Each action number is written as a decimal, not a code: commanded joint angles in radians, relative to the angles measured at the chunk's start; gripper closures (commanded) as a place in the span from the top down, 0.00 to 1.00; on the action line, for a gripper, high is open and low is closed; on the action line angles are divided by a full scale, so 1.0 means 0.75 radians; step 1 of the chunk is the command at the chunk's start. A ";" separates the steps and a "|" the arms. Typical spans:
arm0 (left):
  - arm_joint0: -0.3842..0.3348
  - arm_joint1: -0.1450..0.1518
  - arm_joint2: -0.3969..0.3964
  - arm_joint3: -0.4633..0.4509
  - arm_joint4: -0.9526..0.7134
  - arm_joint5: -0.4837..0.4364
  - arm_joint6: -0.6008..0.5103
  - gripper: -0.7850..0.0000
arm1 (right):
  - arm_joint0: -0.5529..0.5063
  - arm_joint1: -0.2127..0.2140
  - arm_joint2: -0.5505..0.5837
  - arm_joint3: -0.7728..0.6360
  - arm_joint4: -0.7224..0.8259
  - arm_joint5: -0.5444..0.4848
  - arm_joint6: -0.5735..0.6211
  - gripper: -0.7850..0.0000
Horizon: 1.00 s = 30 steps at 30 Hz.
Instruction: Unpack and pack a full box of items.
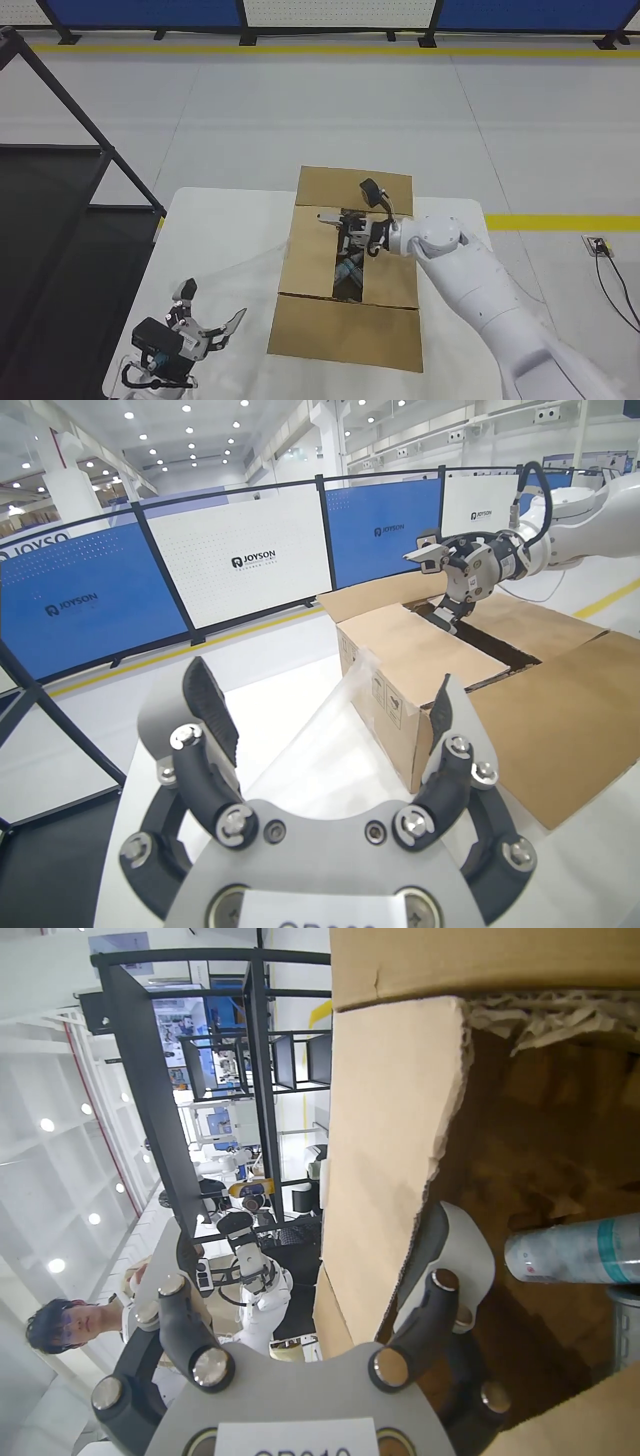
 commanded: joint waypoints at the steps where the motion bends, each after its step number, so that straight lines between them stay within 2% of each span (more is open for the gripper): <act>1: 0.005 0.000 -0.002 -0.004 0.002 0.002 0.002 1.00 | 0.006 -0.006 0.012 0.024 0.025 -0.028 0.018 1.00; 7: 0.009 -0.001 -0.001 -0.005 -0.001 0.007 -0.003 1.00 | 0.027 -0.021 0.061 0.047 0.112 -0.073 0.046 1.00; 11: 0.003 -0.002 -0.006 0.003 -0.027 0.011 -0.029 1.00 | 0.030 -0.038 0.100 0.018 0.197 -0.072 -0.016 1.00; 15: 0.005 -0.001 -0.028 0.011 -0.041 0.009 -0.038 1.00 | 0.037 -0.064 0.086 -0.034 0.188 -0.044 -0.080 1.00; 23: 0.038 -0.001 -0.082 0.033 -0.110 0.006 -0.006 1.00 | 0.036 -0.154 -0.001 -0.087 0.147 -0.028 -0.250 1.00; 30: 0.042 -0.003 -0.096 0.030 -0.123 0.009 0.017 1.00 | 0.066 -0.237 -0.071 -0.027 0.115 -0.043 -0.279 1.00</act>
